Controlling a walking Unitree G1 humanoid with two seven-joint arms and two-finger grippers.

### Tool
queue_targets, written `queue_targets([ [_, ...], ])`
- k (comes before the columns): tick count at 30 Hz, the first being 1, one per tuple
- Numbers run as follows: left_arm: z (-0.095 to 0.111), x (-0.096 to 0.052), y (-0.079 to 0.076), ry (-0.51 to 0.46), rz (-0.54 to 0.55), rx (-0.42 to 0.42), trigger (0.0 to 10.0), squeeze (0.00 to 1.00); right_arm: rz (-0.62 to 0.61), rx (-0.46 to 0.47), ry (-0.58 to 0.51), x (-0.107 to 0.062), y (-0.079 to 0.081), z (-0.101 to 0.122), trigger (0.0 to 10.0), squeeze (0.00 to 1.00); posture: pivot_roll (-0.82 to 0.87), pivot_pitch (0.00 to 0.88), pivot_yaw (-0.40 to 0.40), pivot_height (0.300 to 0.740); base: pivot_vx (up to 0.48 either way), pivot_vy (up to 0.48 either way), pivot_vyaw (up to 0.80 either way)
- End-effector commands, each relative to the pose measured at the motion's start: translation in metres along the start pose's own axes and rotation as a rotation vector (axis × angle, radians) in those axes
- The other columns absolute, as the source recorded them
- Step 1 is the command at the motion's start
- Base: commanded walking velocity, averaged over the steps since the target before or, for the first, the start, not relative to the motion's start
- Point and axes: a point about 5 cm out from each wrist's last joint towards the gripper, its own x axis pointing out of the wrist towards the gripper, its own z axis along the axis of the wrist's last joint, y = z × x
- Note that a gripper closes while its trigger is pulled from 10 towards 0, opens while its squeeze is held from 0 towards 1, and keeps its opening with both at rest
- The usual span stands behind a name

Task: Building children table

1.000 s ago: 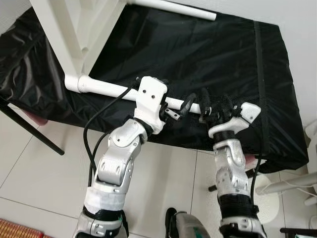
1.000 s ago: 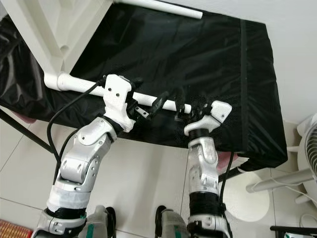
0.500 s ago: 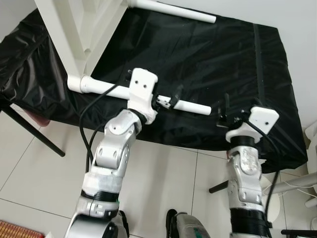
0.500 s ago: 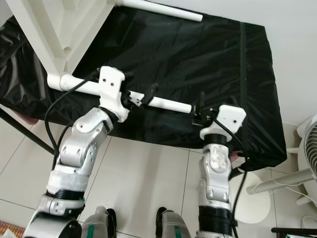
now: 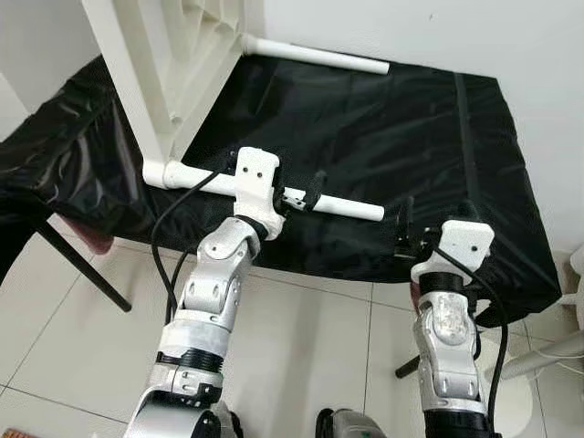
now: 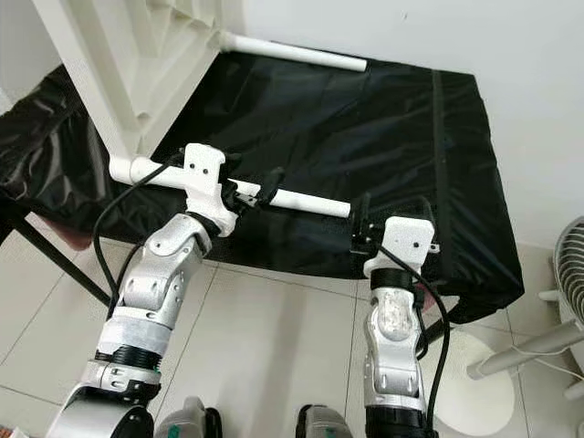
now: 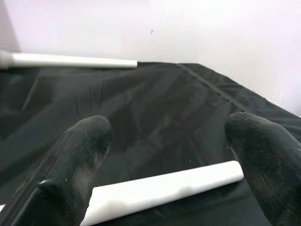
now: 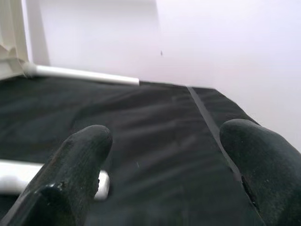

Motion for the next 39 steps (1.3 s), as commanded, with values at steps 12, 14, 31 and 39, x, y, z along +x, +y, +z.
queue_targets([
  [12, -0.019, -0.015, 0.020, 0.034, 0.010, 0.075, 10.0, 0.00, -0.067, -0.026, 0.045, -0.009, -0.018, -0.013, 10.0, 0.00, 0.00, 0.000, 0.040, 0.740, 0.000, 0.000, 0.00],
  [14, -0.022, -0.018, 0.023, 0.047, 0.018, 0.092, 10.0, 0.00, -0.068, -0.028, 0.044, -0.009, -0.019, -0.013, 10.0, 0.00, 0.00, 0.000, 0.040, 0.740, 0.000, 0.000, 0.00],
  [31, -0.034, -0.029, 0.051, 0.070, 0.134, 0.142, 10.0, 0.00, -0.017, -0.039, 0.051, -0.007, -0.018, -0.017, 10.0, 0.00, 0.04, 0.000, -0.026, 0.740, 0.000, 0.000, 0.00],
  [39, -0.031, -0.020, 0.048, 0.034, 0.131, 0.148, 10.0, 0.00, 0.005, -0.041, 0.055, 0.000, -0.018, -0.019, 10.0, 0.00, 0.05, 0.000, -0.049, 0.740, 0.000, 0.000, 0.00],
])
